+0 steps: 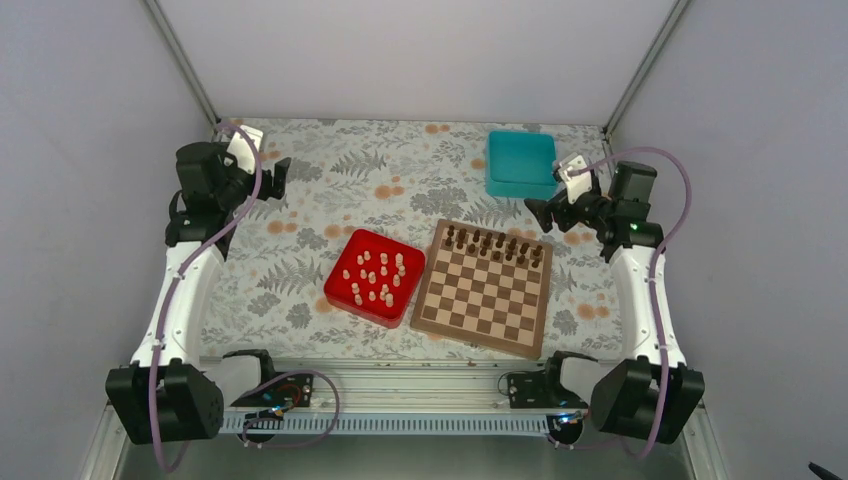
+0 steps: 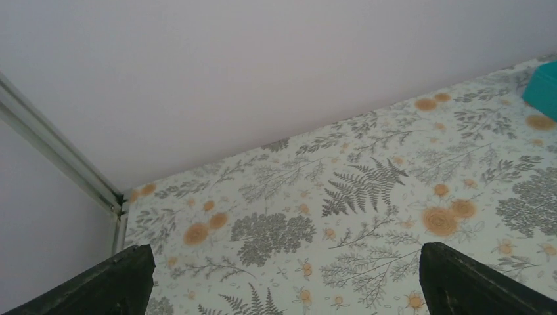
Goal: Set up the chess pieces on the board
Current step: Pick up the chess piece from the storage box.
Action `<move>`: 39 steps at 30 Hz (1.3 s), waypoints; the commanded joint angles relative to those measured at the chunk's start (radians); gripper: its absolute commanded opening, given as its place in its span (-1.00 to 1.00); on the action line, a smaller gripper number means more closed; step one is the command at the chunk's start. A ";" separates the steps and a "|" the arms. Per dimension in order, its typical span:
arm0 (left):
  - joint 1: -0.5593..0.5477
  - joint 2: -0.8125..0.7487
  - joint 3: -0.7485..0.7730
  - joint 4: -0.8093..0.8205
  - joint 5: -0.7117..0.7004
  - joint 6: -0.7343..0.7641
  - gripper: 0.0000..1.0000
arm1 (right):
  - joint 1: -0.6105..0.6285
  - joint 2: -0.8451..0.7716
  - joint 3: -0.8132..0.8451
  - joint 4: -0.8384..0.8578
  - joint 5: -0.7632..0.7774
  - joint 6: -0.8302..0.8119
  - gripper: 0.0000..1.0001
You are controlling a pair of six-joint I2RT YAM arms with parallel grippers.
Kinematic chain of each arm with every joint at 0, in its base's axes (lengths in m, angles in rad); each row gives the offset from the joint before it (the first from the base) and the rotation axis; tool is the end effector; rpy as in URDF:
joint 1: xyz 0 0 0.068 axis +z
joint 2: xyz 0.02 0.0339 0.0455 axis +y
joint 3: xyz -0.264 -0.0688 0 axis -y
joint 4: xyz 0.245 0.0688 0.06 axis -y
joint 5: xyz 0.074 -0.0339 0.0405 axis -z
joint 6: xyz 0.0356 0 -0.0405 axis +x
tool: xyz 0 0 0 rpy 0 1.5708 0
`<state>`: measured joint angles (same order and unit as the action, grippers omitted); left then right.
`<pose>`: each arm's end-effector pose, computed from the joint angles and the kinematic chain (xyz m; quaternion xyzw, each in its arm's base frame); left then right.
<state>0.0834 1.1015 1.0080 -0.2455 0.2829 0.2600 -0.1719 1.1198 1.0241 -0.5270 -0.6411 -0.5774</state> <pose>0.2521 0.0111 0.3498 0.1524 0.7978 -0.0157 0.5832 0.2380 -0.0197 0.3276 -0.3109 0.7981 0.1024 0.5058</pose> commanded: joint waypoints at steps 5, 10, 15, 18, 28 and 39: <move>0.008 0.029 0.052 0.007 -0.063 0.018 1.00 | 0.057 0.050 0.089 -0.010 0.049 -0.021 1.00; 0.009 0.059 0.092 -0.009 -0.020 0.043 1.00 | 0.252 0.199 0.349 -0.167 0.068 -0.054 1.00; 0.009 0.061 0.109 -0.005 0.021 0.083 1.00 | 0.576 0.407 0.592 -0.336 0.164 -0.096 1.00; 0.009 0.070 0.121 -0.014 0.063 0.107 1.00 | 0.763 0.489 0.602 -0.326 0.326 -0.144 0.99; 0.009 0.124 0.133 -0.013 0.076 0.131 1.00 | 0.995 0.780 0.563 -0.310 0.621 -0.190 0.31; 0.009 0.110 0.075 0.027 0.057 0.145 1.00 | 1.014 0.856 0.558 -0.277 0.646 -0.132 -0.15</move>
<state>0.0879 1.2278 1.1004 -0.2562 0.3317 0.3859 0.8310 1.9644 1.5764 -0.8146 -0.0116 -0.7307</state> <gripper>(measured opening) 0.999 0.435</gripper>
